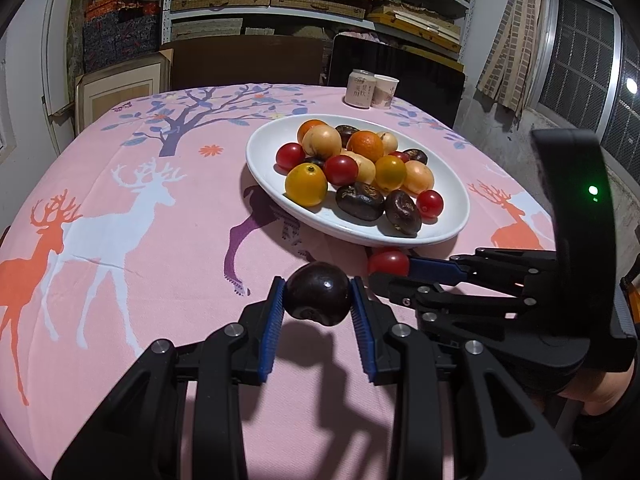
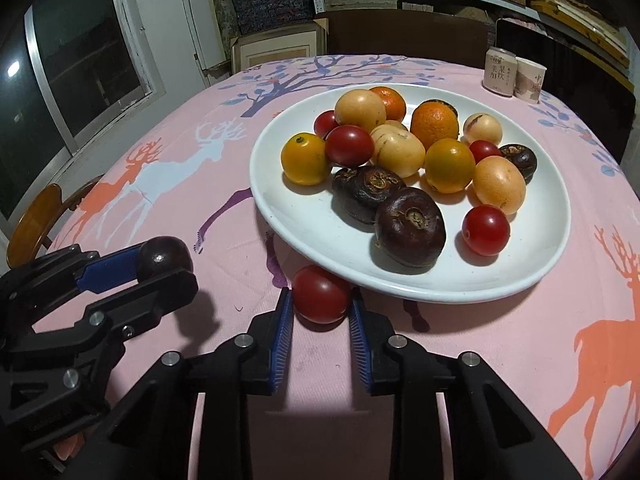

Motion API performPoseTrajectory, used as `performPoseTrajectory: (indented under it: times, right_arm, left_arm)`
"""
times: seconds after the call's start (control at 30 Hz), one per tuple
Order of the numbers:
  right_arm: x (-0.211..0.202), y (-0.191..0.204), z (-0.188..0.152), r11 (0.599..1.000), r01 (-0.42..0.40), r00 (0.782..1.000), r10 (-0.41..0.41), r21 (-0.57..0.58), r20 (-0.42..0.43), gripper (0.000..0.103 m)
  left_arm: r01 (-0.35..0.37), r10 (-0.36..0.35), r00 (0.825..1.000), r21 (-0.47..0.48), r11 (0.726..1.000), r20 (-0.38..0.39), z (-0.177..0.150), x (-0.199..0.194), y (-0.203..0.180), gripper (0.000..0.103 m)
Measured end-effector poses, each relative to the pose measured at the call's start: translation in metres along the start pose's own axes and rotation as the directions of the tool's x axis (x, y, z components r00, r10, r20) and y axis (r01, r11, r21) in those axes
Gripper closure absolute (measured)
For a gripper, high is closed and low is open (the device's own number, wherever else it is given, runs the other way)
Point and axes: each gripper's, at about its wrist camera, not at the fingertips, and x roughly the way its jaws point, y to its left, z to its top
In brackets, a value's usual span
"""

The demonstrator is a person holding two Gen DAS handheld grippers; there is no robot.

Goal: Organize fruits
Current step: 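Grasp a dark purple plum with the left tool while the right tool grasps a red tomato, then carry both fruits onto the white plate and open both tools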

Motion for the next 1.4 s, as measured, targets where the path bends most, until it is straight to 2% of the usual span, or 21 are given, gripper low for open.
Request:
performPoseTrajectory:
  times: [0.37, 0.87, 1.07, 1.27, 1.4]
  right_arm:
    - [-0.027, -0.018, -0.013, 0.998, -0.023, 0.999, 0.022, 0.050, 0.035, 0.074]
    - [-0.062, -0.066, -0.040, 0.988, -0.024, 0.996, 0.010, 0.154, 0.090, 0.074]
    - [-0.076, -0.083, -0.045, 0.984, -0.025, 0.994, 0.004, 0.178, 0.114, 0.074]
    - [-0.094, -0.094, -0.026, 0.987, -0.033, 0.987, 0.007, 0.159, 0.163, 0.074]
    - [-0.104, -0.101, 0.005, 0.990, -0.035, 0.979, 0.007, 0.136, 0.206, 0.074]
  left_arm:
    - [-0.002, 0.003, 1.000, 0.009, 1.000, -0.011, 0.000, 0.001, -0.001, 0.071]
    - [-0.029, 0.029, 1.000, 0.017, 0.999, -0.012, 0.001, 0.001, -0.002, 0.071]
    - [-0.009, 0.009, 1.000, 0.015, 1.000, -0.027, 0.003, 0.001, -0.003, 0.071]
    - [-0.003, 0.003, 1.000, 0.060, 0.998, -0.005, 0.026, 0.000, -0.020, 0.071]
    - [0.004, -0.006, 1.000, 0.104, 0.995, 0.022, 0.054, 0.002, -0.036, 0.071]
